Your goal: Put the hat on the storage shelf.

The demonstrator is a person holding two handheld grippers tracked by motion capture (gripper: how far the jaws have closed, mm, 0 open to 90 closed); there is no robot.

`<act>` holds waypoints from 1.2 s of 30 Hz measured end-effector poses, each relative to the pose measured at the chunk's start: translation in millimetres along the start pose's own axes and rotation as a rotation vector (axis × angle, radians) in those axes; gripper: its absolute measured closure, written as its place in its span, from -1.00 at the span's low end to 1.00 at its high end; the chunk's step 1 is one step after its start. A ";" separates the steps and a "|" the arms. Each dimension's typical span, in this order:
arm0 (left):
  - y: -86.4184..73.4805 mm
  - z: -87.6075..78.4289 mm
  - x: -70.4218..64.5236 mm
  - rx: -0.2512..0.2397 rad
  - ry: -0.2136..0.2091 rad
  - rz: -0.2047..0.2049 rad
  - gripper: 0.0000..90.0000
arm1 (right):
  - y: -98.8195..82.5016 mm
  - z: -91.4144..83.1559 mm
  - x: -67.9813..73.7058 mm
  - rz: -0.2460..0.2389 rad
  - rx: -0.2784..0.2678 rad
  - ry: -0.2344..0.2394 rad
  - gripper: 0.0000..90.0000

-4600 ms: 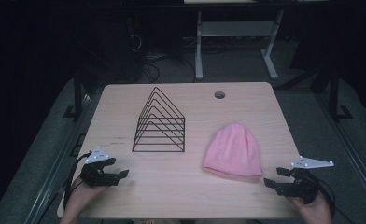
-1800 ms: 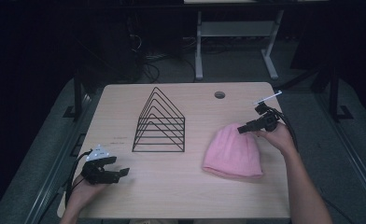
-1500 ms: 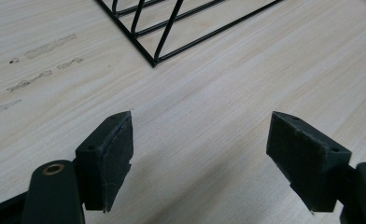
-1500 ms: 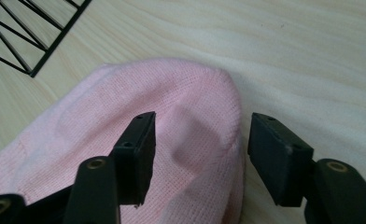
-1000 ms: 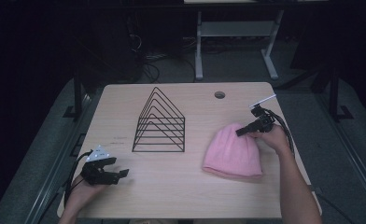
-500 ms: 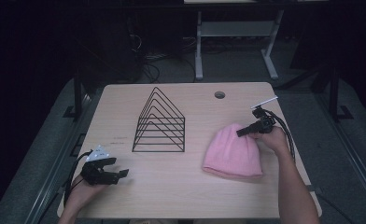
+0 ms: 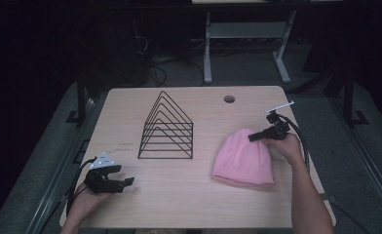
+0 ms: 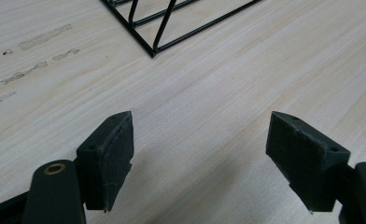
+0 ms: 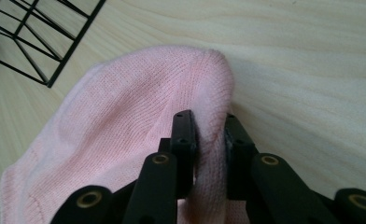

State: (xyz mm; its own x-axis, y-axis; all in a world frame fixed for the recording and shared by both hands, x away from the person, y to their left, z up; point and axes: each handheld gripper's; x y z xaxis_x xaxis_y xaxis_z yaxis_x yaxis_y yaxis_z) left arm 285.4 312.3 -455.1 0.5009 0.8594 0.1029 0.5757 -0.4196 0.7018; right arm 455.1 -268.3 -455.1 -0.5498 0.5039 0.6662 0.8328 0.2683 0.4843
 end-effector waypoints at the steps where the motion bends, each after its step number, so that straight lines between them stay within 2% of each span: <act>1: 0.0 0.1 -0.1 0.002 0.000 0.001 -0.48 | 0.0 -1.0 1.4 -0.006 0.000 0.004 0.76; 9: 1.8 -0.2 -2.6 -0.004 -0.003 0.006 -0.48 | 1.9 -10.5 17.1 -0.046 -0.021 0.013 0.79; 13: 1.8 -0.4 -3.0 -0.003 -0.006 0.010 -0.48 | 3.3 -17.1 28.4 -0.086 -0.040 0.023 0.79; 29: 4.6 1.0 -6.2 -0.003 -0.015 0.020 -0.47 | 4.9 -43.6 90.0 -0.245 -0.082 0.034 0.80; 35: 6.2 -0.6 -6.5 -0.010 -0.022 0.024 -0.47 | 8.8 -50.0 113.3 -0.308 -0.070 0.043 0.80; 36: 6.5 -0.8 -7.1 -0.015 -0.024 0.014 -0.46 | 10.4 -51.4 117.7 -0.321 -0.067 0.039 0.79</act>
State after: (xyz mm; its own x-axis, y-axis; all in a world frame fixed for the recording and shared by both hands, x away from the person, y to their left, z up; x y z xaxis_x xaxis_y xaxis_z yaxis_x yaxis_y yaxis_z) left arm 285.1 303.7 -450.7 0.5247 0.8458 0.0960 0.5586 -0.4272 0.7109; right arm 395.6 -248.4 -342.5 -0.7869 0.3697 0.4940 0.6108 0.3528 0.7089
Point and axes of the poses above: each handheld gripper's, and its own axes: z roughly forward along the jaws, y roughly out of its top, x roughly to its left, and after that the axes turned 15 degrees about y, right-handed
